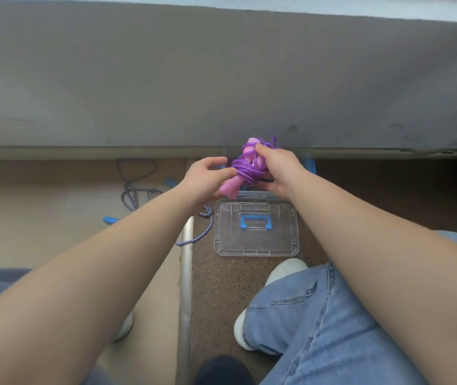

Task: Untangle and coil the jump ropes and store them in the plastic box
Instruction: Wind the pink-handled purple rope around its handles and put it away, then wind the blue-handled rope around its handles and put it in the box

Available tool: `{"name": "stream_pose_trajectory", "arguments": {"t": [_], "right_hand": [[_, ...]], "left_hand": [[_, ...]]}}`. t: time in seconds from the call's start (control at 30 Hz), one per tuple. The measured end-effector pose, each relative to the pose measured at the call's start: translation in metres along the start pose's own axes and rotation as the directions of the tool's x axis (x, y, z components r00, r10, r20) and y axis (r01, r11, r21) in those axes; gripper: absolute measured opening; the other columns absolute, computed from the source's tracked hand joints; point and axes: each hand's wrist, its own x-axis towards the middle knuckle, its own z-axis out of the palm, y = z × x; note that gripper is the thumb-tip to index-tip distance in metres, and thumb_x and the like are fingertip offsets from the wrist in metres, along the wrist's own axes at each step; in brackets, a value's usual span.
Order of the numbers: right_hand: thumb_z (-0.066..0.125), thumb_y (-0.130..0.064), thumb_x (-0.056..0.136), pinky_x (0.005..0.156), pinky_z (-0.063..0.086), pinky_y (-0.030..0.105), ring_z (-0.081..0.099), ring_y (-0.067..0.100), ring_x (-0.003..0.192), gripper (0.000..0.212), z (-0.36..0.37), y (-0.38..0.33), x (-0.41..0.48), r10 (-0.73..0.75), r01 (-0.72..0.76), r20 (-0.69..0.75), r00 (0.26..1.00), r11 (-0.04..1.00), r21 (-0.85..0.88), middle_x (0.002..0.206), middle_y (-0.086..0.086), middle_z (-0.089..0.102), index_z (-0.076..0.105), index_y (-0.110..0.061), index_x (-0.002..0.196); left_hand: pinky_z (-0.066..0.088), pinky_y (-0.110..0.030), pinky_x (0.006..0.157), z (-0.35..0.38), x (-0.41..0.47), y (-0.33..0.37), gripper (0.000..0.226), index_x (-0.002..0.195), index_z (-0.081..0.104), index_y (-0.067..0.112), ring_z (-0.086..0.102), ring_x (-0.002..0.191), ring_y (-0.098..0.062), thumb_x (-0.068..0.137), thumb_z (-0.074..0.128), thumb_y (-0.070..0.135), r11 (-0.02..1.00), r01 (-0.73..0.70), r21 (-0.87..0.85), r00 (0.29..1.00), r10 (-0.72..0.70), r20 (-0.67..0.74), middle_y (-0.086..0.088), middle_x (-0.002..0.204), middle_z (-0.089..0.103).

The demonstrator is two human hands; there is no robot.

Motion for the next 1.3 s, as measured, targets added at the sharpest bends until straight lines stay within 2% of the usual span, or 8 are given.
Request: {"name": "stream_pose_trajectory", "arguments": {"t": [0.1, 0.23, 0.37, 0.5, 0.6, 0.77, 1.1, 1.3], "right_hand": [[0.065, -0.027, 0.095, 0.074, 0.062, 0.048, 0.073, 0.028, 0.092, 0.029, -0.008, 0.008, 0.016, 0.034, -0.027, -0.079, 0.996, 0.995, 0.096, 0.110, 0.014, 0.072, 0.063, -0.011, 0.118], [0.069, -0.036, 0.091, 0.065, 0.063, 0.041, 0.071, 0.029, 0.098, 0.042, -0.015, 0.016, 0.034, 0.081, -0.040, -0.147, 0.986, 0.965, 0.258, 0.118, 0.013, 0.069, 0.059, -0.012, 0.124], [0.057, -0.035, 0.098, 0.085, 0.055, 0.042, 0.063, 0.021, 0.091, 0.028, -0.016, 0.030, 0.043, 0.142, -0.139, -0.112, 0.984, 0.990, 0.032, 0.085, 0.003, 0.069, 0.059, -0.011, 0.111], [0.057, -0.028, 0.097, 0.063, 0.056, 0.034, 0.065, 0.020, 0.095, 0.031, 0.000, 0.046, 0.044, 0.109, -0.119, -0.059, 0.992, 0.971, -0.205, 0.106, 0.005, 0.065, 0.060, -0.009, 0.121], [0.056, -0.021, 0.098, 0.076, 0.061, 0.038, 0.067, 0.020, 0.088, 0.007, 0.017, 0.054, 0.042, 0.103, -0.096, 0.004, 0.995, 0.938, -0.332, 0.094, 0.003, 0.064, 0.057, -0.015, 0.098], [0.054, -0.015, 0.095, 0.055, 0.044, 0.027, 0.053, 0.020, 0.071, 0.011, 0.053, 0.081, 0.047, 0.105, -0.028, 0.116, 0.988, 0.848, -0.529, 0.080, 0.006, 0.061, 0.065, -0.013, 0.092], [0.042, -0.001, 0.094, 0.061, 0.059, 0.031, 0.066, 0.021, 0.054, 0.025, 0.120, 0.124, 0.087, 0.110, 0.055, 0.177, 0.978, 0.683, -0.729, 0.091, 0.011, 0.070, 0.062, -0.016, 0.099], [0.052, -0.009, 0.088, 0.093, 0.045, 0.028, 0.060, 0.031, 0.114, 0.037, 0.157, 0.142, 0.130, -0.009, 0.165, 0.183, 0.983, 0.474, -0.865, 0.124, 0.011, 0.064, 0.063, -0.018, 0.123]], "left_hand": [[0.059, -0.044, 0.090, 0.004, 0.018, -0.011, 0.048, 0.126, 0.061, 0.018, 0.072, 0.099, -0.023, 0.080, 0.074, 0.016, 0.999, 0.037, -0.010, 0.999, -0.037, 0.006, -0.009, 0.125, 0.063], [0.058, -0.044, 0.092, 0.011, 0.036, -0.015, 0.054, 0.133, 0.057, 0.018, 0.068, 0.104, -0.027, 0.080, 0.069, 0.017, 1.000, 0.023, -0.018, 0.998, -0.024, -0.060, -0.007, 0.127, 0.059], [0.057, -0.034, 0.087, 0.002, 0.048, -0.030, 0.044, 0.137, 0.054, 0.019, 0.061, 0.112, -0.018, 0.094, 0.060, 0.015, 0.997, 0.057, 0.045, 0.990, -0.051, -0.128, -0.005, 0.131, 0.057], [0.058, -0.036, 0.087, -0.014, 0.048, -0.051, 0.037, 0.131, 0.060, 0.017, 0.059, 0.090, -0.014, 0.094, 0.057, 0.013, 0.987, 0.150, 0.065, 0.979, -0.139, -0.151, -0.004, 0.102, 0.061], [0.058, -0.038, 0.088, -0.027, 0.049, -0.063, 0.032, 0.127, 0.061, 0.015, 0.058, 0.082, -0.015, 0.095, 0.053, 0.012, 0.979, 0.195, 0.050, 0.969, -0.185, -0.166, -0.004, 0.090, 0.058], [0.057, -0.030, 0.074, -0.051, 0.049, -0.079, 0.027, 0.120, 0.062, 0.018, 0.057, 0.084, -0.014, 0.096, 0.052, 0.013, 0.970, 0.223, 0.096, 0.961, -0.202, -0.189, -0.002, 0.097, 0.059], [0.056, -0.037, 0.084, -0.125, 0.078, -0.131, 0.026, 0.119, 0.063, 0.018, 0.060, 0.089, -0.014, 0.096, 0.051, 0.014, 0.937, 0.343, 0.067, 0.912, -0.314, -0.264, 0.000, 0.105, 0.060], [0.052, -0.036, 0.097, -0.170, 0.106, -0.169, 0.031, 0.120, 0.064, 0.024, 0.062, 0.098, -0.020, 0.092, 0.054, 0.016, 0.866, 0.305, 0.395, 0.932, -0.186, -0.311, 0.001, 0.113, 0.066]]}}
